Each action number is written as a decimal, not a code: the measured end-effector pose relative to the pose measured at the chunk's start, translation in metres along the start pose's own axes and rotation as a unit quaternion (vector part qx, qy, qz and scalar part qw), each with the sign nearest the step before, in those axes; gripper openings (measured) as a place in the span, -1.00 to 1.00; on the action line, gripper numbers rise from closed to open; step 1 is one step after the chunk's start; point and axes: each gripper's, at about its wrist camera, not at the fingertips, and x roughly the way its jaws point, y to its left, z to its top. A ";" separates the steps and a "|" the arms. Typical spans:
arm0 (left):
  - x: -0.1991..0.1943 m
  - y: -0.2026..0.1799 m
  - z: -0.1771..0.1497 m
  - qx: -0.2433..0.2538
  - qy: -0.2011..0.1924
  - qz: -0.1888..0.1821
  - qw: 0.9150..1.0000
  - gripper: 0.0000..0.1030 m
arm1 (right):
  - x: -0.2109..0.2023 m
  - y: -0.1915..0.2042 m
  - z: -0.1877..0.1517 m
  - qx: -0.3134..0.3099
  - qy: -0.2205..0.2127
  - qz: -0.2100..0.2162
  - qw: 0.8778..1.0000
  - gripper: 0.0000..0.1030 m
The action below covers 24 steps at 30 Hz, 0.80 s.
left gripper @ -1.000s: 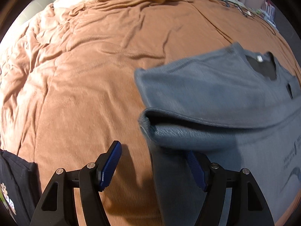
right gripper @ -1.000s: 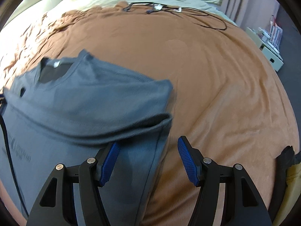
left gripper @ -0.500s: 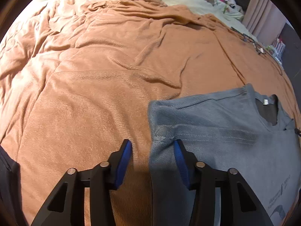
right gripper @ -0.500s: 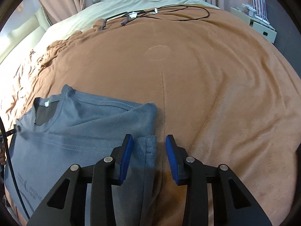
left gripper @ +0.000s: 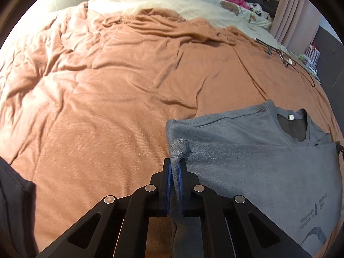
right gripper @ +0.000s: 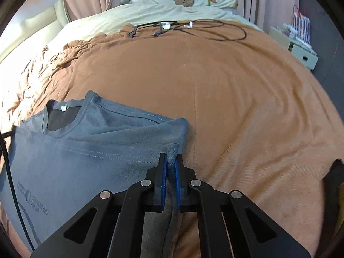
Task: Fold small clothes
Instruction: 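Grasp the folded edge of the grey shirt with both grippers, then lift the folded edge with both grippers and fold it over again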
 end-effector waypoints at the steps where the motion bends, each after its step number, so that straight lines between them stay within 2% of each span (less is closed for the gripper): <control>1: -0.005 0.000 0.000 0.000 -0.006 0.001 1.000 -0.89 | -0.005 0.001 0.000 -0.001 -0.004 -0.001 1.000 -0.95; 15: -0.076 -0.012 0.038 0.003 -0.081 0.001 0.997 -0.91 | -0.064 0.013 0.017 0.005 -0.068 -0.009 0.998 -0.95; 24: -0.095 -0.008 0.066 -0.013 -0.115 0.006 0.993 -0.91 | -0.085 0.015 0.036 0.020 -0.103 -0.023 0.994 -0.95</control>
